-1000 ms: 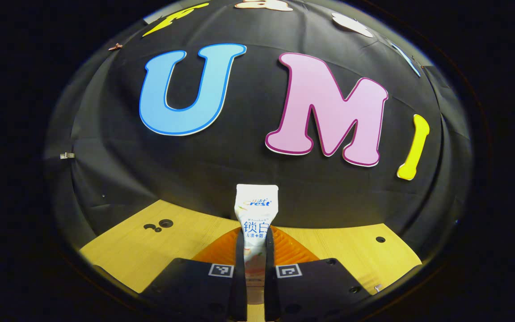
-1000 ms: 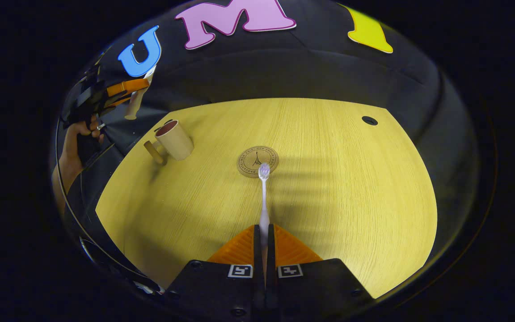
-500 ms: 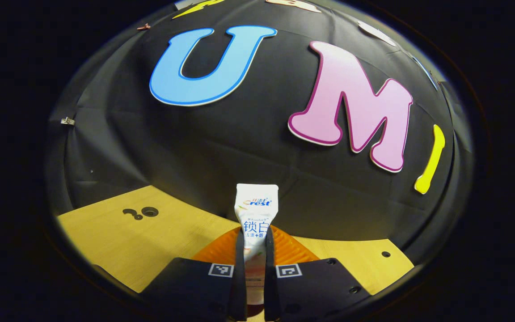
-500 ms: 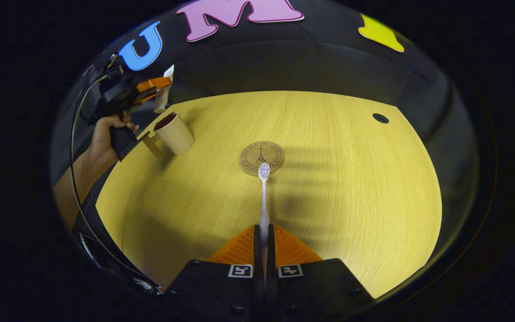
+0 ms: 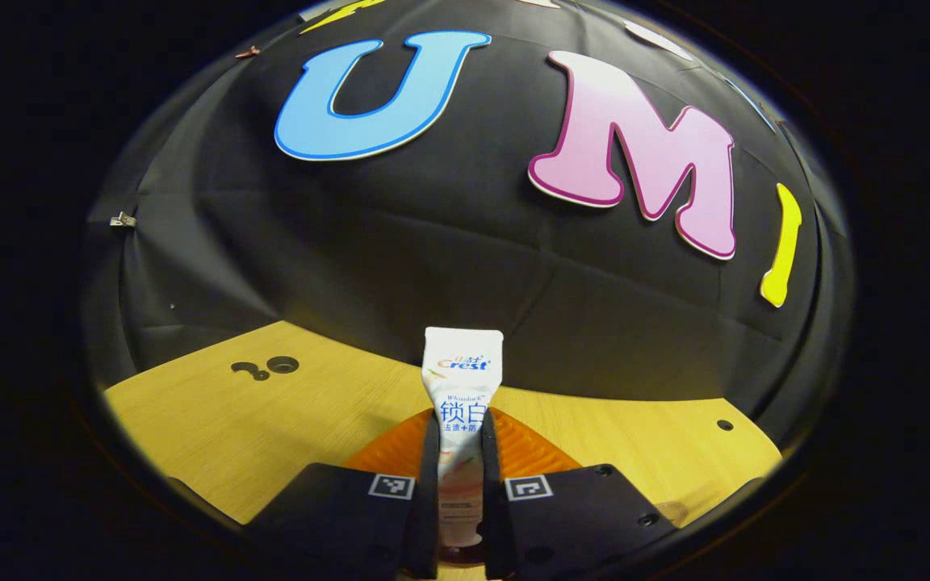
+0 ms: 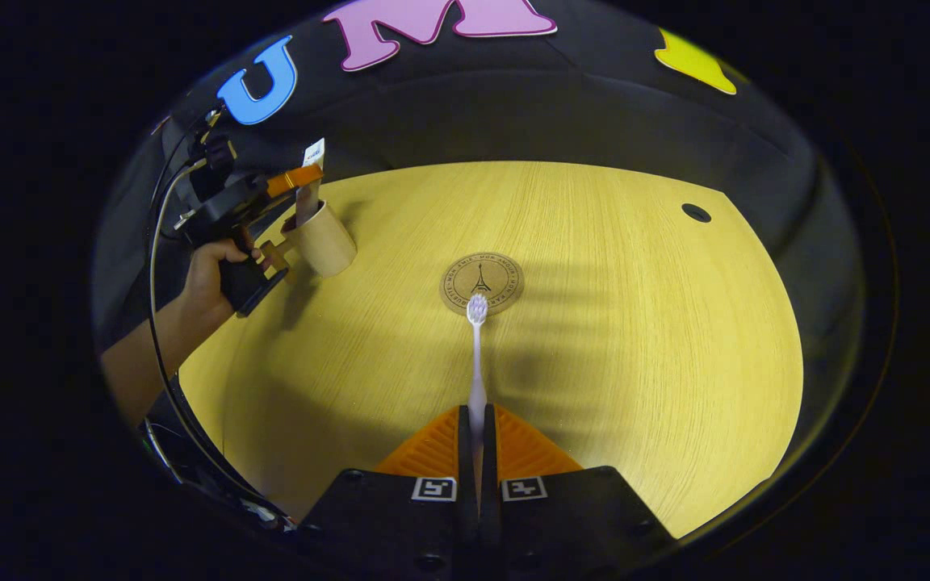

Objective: Put the toothbrush and toothpaste on the desktop into the cup, then pick up the cup and place it on the coaster on the desktop.

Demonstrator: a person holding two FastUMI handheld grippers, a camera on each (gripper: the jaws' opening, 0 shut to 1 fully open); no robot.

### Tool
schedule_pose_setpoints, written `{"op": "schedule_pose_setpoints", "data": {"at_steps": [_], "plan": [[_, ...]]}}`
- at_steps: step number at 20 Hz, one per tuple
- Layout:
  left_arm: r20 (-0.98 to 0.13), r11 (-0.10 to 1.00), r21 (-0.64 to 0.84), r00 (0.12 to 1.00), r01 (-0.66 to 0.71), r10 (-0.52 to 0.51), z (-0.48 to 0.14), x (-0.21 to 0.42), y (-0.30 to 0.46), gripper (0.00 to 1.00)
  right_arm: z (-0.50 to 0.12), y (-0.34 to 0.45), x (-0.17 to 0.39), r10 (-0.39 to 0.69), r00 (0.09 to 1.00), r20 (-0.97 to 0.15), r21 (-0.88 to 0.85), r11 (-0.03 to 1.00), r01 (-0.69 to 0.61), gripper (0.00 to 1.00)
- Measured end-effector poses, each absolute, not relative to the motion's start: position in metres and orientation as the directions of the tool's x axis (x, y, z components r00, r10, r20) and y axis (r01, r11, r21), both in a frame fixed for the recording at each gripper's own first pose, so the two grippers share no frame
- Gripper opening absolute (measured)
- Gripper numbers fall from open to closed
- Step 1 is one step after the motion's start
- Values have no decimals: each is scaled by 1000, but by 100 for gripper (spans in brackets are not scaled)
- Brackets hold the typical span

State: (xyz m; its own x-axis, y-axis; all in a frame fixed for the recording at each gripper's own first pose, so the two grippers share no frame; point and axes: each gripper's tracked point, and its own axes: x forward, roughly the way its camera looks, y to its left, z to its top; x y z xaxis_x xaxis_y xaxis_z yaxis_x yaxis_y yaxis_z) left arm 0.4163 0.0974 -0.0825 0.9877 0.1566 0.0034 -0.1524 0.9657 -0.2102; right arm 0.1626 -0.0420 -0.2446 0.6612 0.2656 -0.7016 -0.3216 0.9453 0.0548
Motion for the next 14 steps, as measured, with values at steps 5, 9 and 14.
{"op": "schedule_pose_setpoints", "data": {"at_steps": [5,9,14], "plan": [[-18,972,-164,986,-169,169,-84,382,102,52,-221,-18,173,320,692,-647,54,925,-376,6],[-80,961,-135,970,-240,230,-98,330,108,100,-182,17,199,396,739,-546,103,906,-410,5],[-149,966,-98,963,-240,225,-123,253,89,98,-129,71,235,495,770,-403,140,865,-483,5]]}}
